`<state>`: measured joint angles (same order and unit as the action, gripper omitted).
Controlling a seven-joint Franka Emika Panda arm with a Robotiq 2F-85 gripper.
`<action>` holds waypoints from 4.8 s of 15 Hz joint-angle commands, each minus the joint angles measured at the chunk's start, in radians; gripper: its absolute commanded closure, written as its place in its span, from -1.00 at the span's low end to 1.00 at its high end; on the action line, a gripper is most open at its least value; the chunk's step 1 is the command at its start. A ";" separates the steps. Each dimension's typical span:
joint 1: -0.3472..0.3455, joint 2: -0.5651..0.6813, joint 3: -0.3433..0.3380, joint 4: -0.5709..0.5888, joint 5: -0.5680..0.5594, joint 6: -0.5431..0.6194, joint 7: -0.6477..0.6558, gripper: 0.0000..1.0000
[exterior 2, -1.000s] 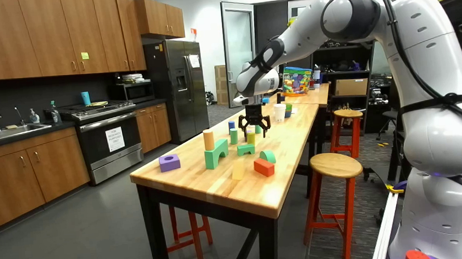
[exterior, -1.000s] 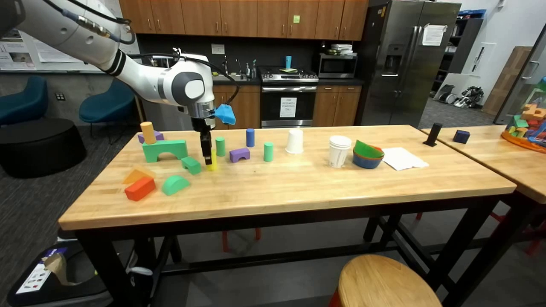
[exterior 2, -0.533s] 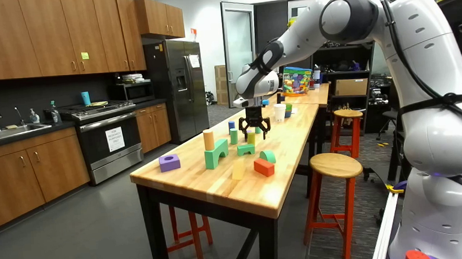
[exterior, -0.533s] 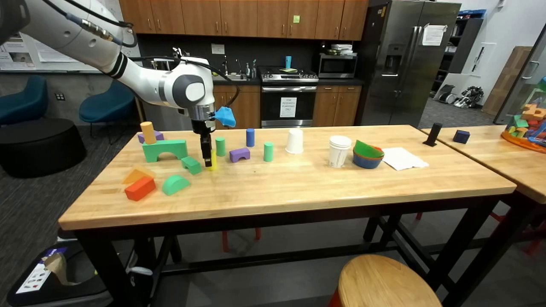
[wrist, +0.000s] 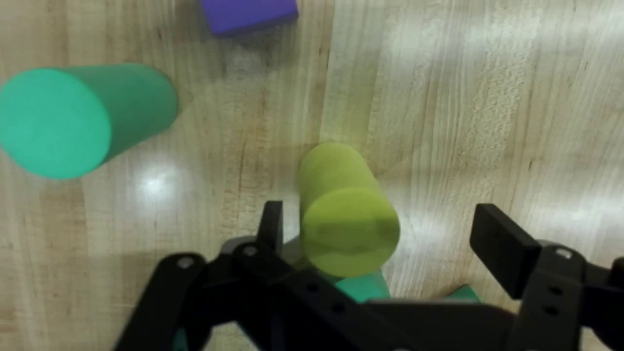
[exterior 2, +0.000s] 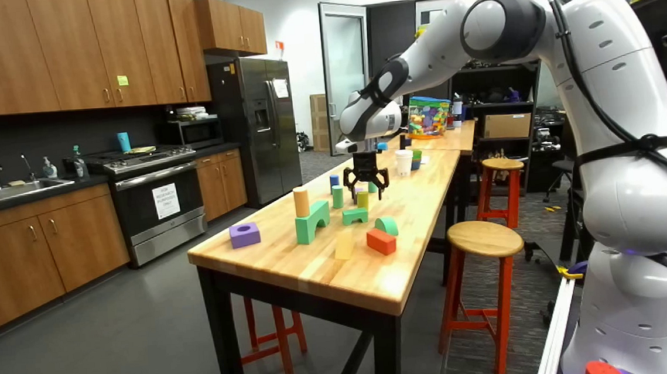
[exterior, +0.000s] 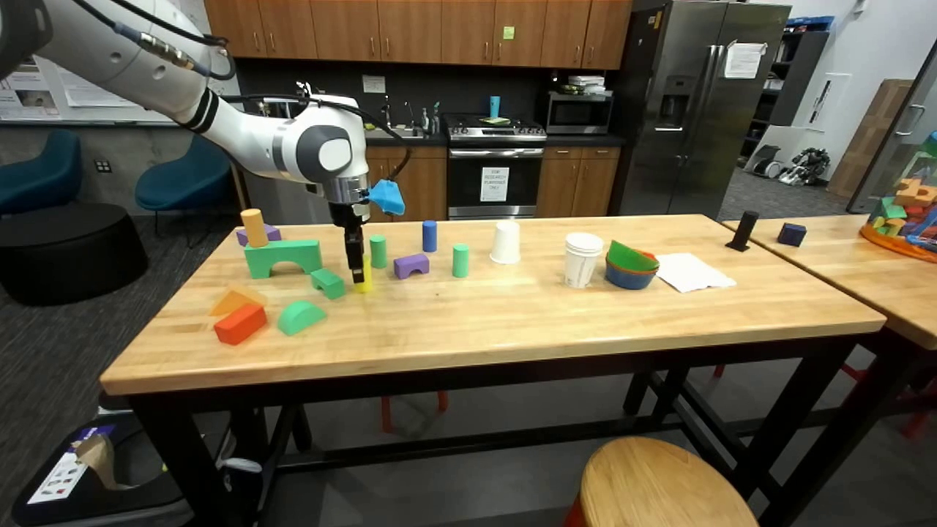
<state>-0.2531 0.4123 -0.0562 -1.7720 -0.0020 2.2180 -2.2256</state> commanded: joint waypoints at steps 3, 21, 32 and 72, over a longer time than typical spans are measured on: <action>0.008 0.015 0.003 0.039 0.002 -0.010 0.026 -1.00; -0.017 0.050 0.008 0.086 0.018 -0.015 0.054 -0.46; -0.008 0.066 0.000 0.121 0.003 -0.082 0.108 0.68; 0.110 -0.216 0.003 -0.064 -0.073 -0.139 0.169 0.18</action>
<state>-0.1458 0.1960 -0.0505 -1.8386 -0.0754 2.0821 -2.0565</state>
